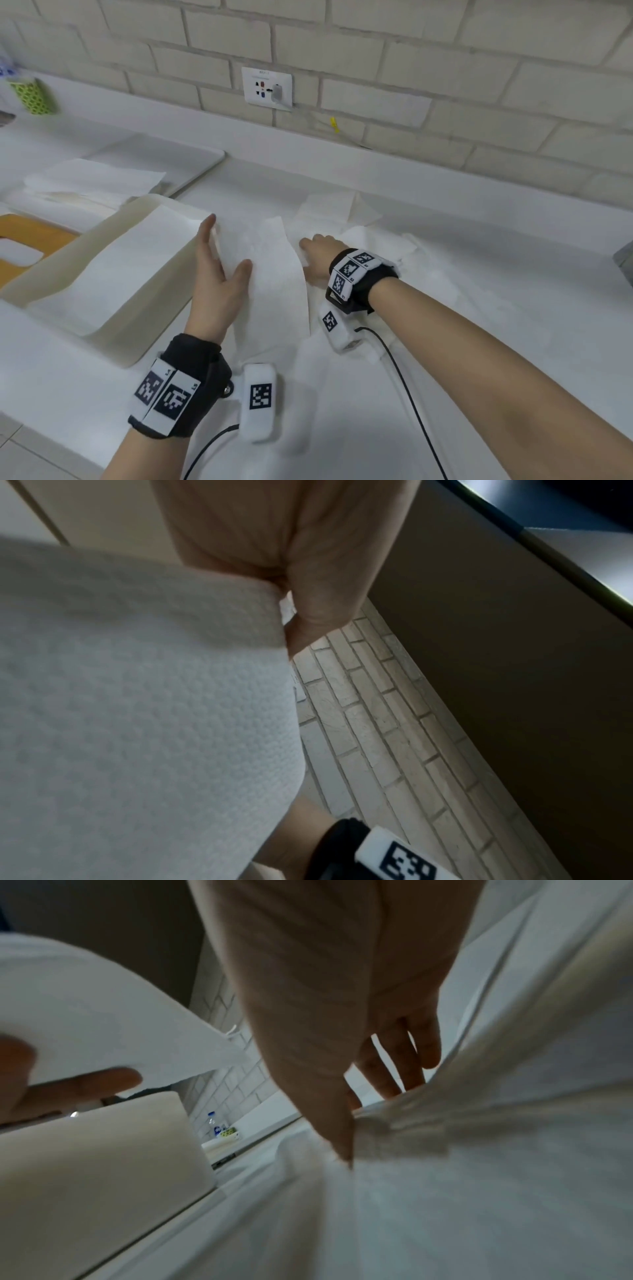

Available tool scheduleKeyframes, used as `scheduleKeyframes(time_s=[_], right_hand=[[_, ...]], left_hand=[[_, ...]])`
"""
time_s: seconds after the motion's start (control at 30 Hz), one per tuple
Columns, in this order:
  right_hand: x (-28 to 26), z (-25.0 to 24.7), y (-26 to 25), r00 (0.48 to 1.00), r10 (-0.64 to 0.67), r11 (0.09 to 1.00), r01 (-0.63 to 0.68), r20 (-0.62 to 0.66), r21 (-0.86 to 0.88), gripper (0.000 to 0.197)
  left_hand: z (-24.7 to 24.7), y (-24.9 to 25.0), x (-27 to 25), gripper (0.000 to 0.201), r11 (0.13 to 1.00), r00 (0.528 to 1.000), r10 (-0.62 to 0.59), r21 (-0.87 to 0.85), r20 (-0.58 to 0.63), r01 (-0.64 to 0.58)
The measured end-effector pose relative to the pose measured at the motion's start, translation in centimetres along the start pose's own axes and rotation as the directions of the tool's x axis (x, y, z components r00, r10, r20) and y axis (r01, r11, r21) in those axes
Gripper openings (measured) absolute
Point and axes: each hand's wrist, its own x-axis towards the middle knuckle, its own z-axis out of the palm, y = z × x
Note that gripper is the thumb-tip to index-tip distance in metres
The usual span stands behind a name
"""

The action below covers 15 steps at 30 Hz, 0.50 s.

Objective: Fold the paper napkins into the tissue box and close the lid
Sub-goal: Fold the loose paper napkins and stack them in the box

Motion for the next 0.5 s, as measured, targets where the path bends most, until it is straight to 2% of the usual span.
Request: scheduleKeyframes(time_s=[0.13, 0.23, 0.33, 0.4, 0.5], right_hand=[[0.4, -0.9, -0.5, 0.997, -0.021, 0.994, 0.029, 0.072, -0.105, 0.045], [0.3, -1.4, -0.8, 1.000, 0.028, 0.997, -0.027, 0.004, -0.070, 0.009], [0.3, -1.4, -0.7, 0.987, 0.137, 0.987, -0.129, -0.085, 0.096, 0.030], [0.2, -1.4, -0.4, 0.976, 0.172, 0.963, -0.139, -0.131, 0.229, 0.033], [-0.4, -1.9, 0.3, 0.954, 0.190, 0.915, -0.086, -0.232, 0.394, 0.036]], left_hand=[[-0.2, -0.1, 0.2, 0.046, 0.993, 0.998, 0.069, 0.093, 0.003, -0.069], [0.0, 0.3, 0.0, 0.040, 0.998, 1.000, 0.017, 0.052, 0.020, -0.018], [0.0, 0.4, 0.0, 0.038, 1.000, 1.000, -0.019, 0.022, 0.022, 0.018], [-0.1, 0.2, 0.1, 0.038, 0.999, 1.000, -0.024, 0.030, 0.014, 0.024], [-0.2, -0.1, 0.3, 0.040, 0.999, 0.999, -0.043, 0.031, 0.002, 0.043]])
